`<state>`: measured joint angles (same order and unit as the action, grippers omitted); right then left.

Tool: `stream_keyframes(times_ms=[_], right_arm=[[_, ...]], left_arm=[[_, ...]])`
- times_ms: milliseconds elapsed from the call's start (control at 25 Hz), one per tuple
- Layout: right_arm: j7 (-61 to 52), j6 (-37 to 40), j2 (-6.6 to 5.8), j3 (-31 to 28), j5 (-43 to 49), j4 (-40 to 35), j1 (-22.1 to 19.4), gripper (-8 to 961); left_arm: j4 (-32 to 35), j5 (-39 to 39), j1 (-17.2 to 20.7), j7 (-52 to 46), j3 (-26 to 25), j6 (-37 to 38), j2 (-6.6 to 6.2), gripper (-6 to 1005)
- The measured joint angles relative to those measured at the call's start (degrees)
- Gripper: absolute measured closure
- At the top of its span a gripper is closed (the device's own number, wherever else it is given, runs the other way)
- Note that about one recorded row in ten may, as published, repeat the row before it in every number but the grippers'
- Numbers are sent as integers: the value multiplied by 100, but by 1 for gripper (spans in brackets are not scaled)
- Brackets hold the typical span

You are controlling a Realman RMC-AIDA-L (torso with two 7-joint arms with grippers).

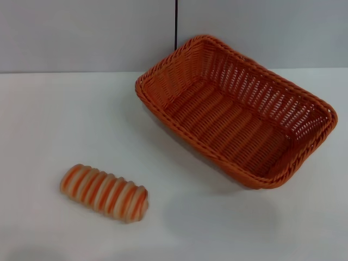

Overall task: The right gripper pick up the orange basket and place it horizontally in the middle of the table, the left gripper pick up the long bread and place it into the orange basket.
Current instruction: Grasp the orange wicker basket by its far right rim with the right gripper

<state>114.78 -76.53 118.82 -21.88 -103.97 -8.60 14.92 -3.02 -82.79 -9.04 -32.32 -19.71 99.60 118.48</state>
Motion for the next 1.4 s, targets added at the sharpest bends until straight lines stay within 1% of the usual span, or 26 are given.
stream_keyframes(times_ms=[80,320,520,640,840,1200,1320,1360,1400], right_arm=[[0,2,-3,0,0,23,1,313],[22,40,-8,0,0,35,3,313],[33,65,-9,0,0,43,12,314],[37,78,-15,0,0,43,20,314],[39,119,-18,0,0,43,27,314],[37,132,-9,19,8,44,12,314],[-23,120,-18,62,61,28,5,314],[-346,20,-37,157,206,-166,-2,314],[-539,-51,-56,221,286,-316,-6,314]], left_arm=[[-20,0,-7,-16,-5,-11,0,874],[-79,8,-29,-21,-44,-18,-8,659],[-166,19,-82,-21,-93,-16,-7,405],[-290,20,-119,-20,-160,-20,-12,325],[-299,20,-154,-218,-165,-30,-6,193],[-284,15,-188,-337,-268,-36,-14,173],[-270,-16,-177,-390,-217,-49,-13,174],[-238,-46,-172,-389,-115,-46,-13,174],[-238,-46,-172,-389,-115,-46,-13,174]])
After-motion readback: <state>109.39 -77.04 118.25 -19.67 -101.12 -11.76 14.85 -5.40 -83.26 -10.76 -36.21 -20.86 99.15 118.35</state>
